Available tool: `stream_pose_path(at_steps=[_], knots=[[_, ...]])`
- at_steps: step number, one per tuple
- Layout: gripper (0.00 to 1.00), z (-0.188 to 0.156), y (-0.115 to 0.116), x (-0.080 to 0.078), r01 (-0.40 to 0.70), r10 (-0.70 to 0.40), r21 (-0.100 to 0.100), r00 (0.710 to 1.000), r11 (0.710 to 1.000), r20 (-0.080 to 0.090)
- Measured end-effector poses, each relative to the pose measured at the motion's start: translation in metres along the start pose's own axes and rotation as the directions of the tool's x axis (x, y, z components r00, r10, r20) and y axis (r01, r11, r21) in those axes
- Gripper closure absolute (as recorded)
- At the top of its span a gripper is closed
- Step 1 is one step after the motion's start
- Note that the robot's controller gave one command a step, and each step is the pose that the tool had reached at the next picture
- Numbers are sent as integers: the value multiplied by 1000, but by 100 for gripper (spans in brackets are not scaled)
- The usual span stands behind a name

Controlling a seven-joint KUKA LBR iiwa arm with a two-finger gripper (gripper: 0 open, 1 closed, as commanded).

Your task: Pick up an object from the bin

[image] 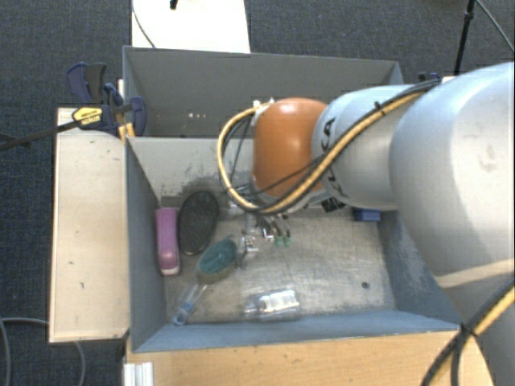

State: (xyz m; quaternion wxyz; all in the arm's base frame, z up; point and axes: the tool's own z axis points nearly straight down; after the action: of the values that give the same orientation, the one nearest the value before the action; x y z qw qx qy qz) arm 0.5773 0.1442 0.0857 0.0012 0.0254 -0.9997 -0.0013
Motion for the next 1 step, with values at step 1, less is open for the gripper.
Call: stream_pose_path(at_steps=[1], knots=[[0,10,39,40,-67,67,11,998,998,6]])
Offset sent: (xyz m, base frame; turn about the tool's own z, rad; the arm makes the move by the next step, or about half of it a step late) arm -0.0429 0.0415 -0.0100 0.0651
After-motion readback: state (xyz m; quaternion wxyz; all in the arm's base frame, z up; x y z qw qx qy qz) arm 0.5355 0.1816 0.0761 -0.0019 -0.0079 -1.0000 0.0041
